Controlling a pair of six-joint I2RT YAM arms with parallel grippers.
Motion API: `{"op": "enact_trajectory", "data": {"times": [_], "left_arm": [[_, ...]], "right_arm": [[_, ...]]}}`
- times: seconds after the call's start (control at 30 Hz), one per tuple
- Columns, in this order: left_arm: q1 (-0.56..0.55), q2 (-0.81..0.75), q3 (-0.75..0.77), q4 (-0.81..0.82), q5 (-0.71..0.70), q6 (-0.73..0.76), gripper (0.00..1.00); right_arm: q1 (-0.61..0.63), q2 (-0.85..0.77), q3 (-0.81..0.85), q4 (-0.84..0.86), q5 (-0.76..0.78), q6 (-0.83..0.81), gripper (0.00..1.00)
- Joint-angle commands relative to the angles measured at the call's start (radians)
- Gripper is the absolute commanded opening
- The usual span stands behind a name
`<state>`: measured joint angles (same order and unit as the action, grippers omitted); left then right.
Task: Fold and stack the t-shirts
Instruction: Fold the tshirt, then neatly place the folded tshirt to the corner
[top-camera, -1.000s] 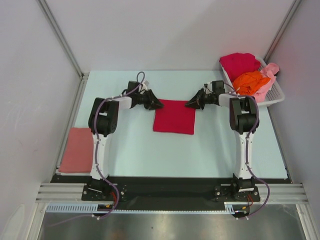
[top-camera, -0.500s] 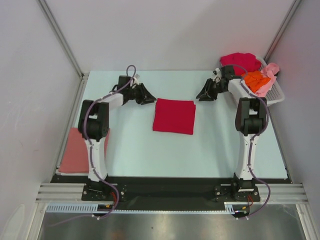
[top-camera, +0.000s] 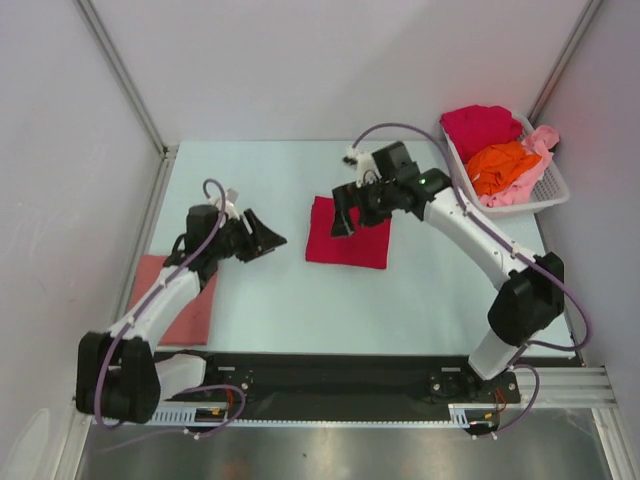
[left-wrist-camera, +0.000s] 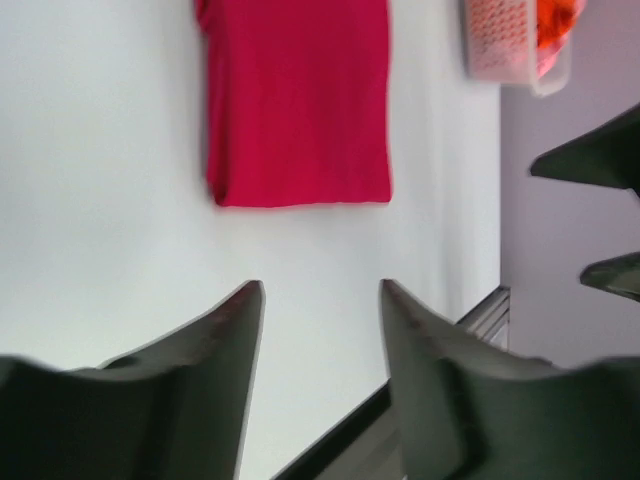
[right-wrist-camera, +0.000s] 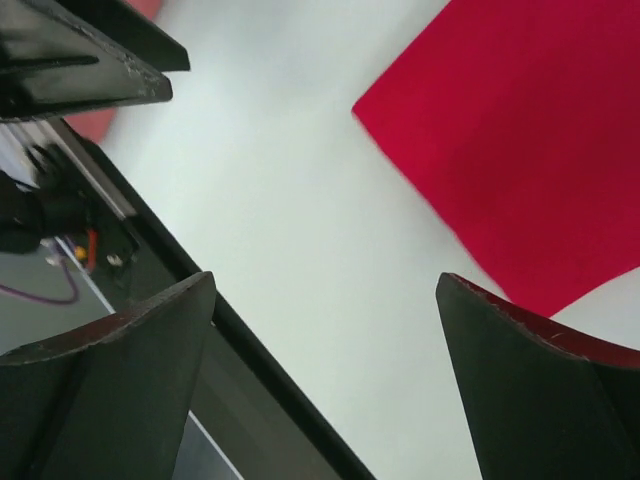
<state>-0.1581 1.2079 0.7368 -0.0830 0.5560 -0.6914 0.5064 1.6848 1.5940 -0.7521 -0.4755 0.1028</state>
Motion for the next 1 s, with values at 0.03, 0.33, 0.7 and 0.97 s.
{"op": "enact_trajectory", "data": {"times": [0.03,0.33,0.7,0.97], "left_arm": [[0.022,-0.206,-0.122,-0.121,-0.096,-0.039,0.66],[0.072,-0.481,-0.136,-0.343,-0.335,-0.149,1.0],[0.118,-0.288,0.056,-0.558,-0.508,-0.172,1.0],[0.155,-0.176,0.075,-0.511,-0.466,-0.154,1.0]], "right_arm": [[0.221,-0.115,-0.087,-0.035,0.338,-0.061,1.0],[0.586,-0.174,-0.364,0.293,0.924,-0.339,1.0],[0.573,0.243,-0.22,0.289,0.758,-0.593,0.78],[0.571,0.388,-0.207,0.388,1.021,-0.64,0.69]]}}
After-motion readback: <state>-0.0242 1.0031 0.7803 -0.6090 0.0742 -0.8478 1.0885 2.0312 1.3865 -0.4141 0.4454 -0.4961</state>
